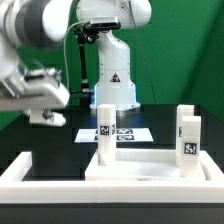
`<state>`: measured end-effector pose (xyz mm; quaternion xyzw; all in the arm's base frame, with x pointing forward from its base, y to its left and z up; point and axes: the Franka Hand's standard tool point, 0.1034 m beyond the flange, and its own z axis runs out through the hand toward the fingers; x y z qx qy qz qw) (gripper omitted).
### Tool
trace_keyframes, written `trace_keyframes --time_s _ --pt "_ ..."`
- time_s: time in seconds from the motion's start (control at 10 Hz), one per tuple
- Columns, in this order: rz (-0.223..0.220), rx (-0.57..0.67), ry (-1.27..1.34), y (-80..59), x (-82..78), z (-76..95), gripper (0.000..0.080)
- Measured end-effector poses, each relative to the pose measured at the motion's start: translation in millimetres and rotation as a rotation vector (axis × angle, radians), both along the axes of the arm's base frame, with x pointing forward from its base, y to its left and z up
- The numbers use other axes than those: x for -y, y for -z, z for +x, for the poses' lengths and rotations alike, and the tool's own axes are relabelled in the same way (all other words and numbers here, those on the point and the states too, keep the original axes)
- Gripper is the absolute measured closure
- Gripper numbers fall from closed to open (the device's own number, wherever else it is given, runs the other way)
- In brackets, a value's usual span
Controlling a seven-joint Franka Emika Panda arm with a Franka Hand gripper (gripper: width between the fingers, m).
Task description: Assemble desk
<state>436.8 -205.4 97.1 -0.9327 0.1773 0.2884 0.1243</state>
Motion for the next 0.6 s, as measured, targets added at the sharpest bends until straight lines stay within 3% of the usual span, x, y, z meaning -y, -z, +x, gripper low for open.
trace_keyframes --time_s 0.2,0.6 --pt "-0.037 0.111 -0.018 -43.1 -14.8 39.7 0.0509" --pt "-0.168 0.372 -0.004 -40.3 -10.1 50.5 0.0509"
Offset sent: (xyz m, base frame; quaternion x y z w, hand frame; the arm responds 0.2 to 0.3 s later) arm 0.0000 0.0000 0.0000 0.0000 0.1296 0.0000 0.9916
